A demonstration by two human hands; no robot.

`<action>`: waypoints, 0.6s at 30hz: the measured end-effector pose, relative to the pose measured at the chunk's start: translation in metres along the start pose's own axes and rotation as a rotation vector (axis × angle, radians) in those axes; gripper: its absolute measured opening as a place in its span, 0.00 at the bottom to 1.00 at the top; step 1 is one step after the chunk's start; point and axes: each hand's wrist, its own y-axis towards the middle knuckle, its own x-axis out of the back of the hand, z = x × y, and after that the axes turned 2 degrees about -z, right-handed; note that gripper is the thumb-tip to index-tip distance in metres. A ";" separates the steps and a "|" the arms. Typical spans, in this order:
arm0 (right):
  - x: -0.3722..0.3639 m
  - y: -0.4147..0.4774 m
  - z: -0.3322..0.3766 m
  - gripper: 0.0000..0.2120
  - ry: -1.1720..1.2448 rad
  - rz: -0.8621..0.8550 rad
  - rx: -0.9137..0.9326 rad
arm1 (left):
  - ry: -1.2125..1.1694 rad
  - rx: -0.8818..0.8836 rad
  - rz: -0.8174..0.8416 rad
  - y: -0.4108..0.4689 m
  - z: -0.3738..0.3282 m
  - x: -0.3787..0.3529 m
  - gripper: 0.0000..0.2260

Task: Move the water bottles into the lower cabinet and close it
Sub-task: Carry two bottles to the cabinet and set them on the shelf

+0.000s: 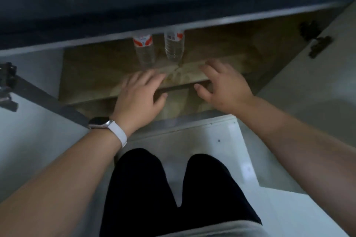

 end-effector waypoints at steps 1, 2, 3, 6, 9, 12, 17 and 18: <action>0.017 -0.006 0.003 0.27 -0.015 0.026 -0.001 | 0.018 -0.006 0.009 -0.008 -0.007 0.014 0.22; 0.035 -0.013 0.006 0.27 -0.025 0.049 0.003 | 0.031 -0.010 0.021 -0.016 -0.015 0.028 0.22; 0.053 -0.020 0.009 0.26 -0.032 0.071 0.007 | 0.039 -0.009 0.033 -0.023 -0.021 0.044 0.22; 0.106 -0.041 0.019 0.26 -0.059 0.125 0.022 | 0.073 -0.009 0.054 -0.039 -0.044 0.092 0.21; 0.162 -0.062 0.028 0.28 -0.091 0.186 0.042 | 0.092 -0.003 0.058 -0.053 -0.074 0.141 0.21; 0.222 -0.083 0.037 0.29 -0.108 0.223 0.067 | 0.109 -0.019 0.044 -0.065 -0.111 0.193 0.21; 0.313 -0.121 0.048 0.32 -0.110 0.235 0.073 | 0.069 -0.083 -0.008 -0.079 -0.169 0.272 0.22; 0.329 -0.127 0.049 0.31 -0.116 0.235 0.071 | 0.071 -0.095 -0.013 -0.081 -0.179 0.286 0.22</action>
